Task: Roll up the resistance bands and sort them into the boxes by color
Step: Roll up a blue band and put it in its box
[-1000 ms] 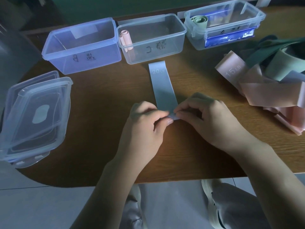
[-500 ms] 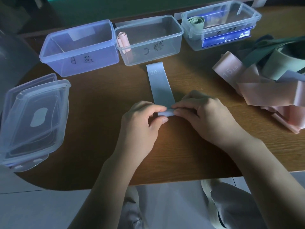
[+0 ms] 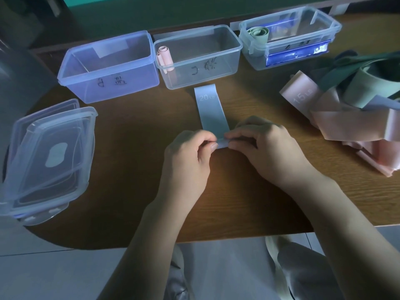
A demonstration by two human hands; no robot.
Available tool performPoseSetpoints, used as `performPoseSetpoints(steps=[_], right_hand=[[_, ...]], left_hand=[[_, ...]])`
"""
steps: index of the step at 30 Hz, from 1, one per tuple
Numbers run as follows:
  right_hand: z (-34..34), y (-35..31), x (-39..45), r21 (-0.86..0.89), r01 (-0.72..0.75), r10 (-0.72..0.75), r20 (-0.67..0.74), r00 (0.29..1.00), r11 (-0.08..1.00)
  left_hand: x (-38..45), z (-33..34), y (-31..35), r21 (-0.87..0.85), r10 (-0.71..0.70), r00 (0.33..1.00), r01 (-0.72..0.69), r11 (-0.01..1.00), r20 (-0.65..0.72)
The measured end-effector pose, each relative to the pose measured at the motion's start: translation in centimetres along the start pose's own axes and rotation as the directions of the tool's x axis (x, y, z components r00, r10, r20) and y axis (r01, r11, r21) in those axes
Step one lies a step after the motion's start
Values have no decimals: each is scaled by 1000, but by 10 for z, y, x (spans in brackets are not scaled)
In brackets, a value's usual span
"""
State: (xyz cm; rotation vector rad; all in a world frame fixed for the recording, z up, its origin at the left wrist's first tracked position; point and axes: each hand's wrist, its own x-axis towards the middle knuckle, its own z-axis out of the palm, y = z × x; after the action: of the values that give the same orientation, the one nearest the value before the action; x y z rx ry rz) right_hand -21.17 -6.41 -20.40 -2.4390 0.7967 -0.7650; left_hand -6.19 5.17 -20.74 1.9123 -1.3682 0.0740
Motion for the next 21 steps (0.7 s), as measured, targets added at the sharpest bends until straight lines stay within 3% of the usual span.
performPoseSetpoints(steps=[4,9,21], right_hand=[[4,2,6,-13,8,-8,-5,1000,1000],[1,2,7,66,-10,9,13,1000,998],[-8,-4,-10,118,-9,10,-5,1000,993]], left_hand=[[4,-1,-2,23,-51,996,50,999,71],[10,3,-4,23,-78,996,77,997,43],[-9,-6,5,62,-4,1000,3,998,16]])
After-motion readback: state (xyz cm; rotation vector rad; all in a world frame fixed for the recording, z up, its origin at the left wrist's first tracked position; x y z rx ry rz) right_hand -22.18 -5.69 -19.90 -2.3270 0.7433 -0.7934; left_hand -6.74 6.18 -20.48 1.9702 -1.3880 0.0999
